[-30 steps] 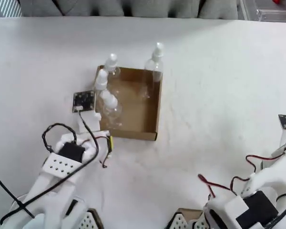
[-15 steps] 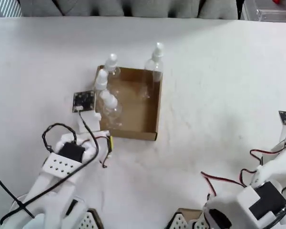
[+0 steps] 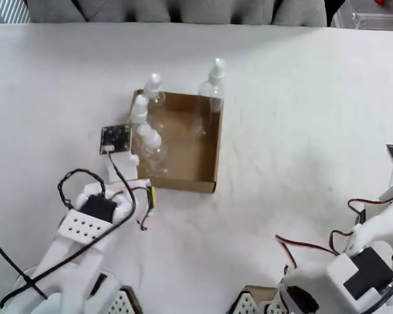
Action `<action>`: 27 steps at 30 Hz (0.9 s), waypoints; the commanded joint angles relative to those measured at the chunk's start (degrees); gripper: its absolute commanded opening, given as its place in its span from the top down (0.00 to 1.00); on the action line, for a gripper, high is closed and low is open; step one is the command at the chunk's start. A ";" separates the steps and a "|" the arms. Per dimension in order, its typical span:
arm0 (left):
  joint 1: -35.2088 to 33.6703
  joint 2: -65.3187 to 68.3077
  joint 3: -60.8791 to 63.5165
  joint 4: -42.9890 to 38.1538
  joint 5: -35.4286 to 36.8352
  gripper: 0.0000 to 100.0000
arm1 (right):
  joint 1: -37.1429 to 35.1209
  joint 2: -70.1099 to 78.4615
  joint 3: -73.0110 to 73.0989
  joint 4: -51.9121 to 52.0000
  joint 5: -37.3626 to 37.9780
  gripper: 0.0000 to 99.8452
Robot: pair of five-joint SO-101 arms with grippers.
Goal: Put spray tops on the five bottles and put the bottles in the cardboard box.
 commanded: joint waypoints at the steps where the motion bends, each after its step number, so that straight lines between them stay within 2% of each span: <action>1: -0.48 -1.98 -0.18 0.44 -0.53 0.98 | 2.15 -6.55 -2.11 2.86 -0.18 0.98; 9: -4.09 -2.24 -2.20 1.05 -0.53 0.98 | 5.14 -21.41 6.68 1.10 -0.26 0.98; 17: -4.70 -2.33 -11.43 12.75 -0.70 0.98 | 3.12 -33.10 11.08 4.44 -0.70 0.98; 22: -6.55 -2.33 -16.62 17.05 -6.33 0.98 | -0.48 -42.59 15.47 6.64 -0.88 0.98; 27: -10.42 -2.33 -21.63 17.58 -9.23 0.98 | -5.76 -50.77 16.70 8.84 -8.35 0.98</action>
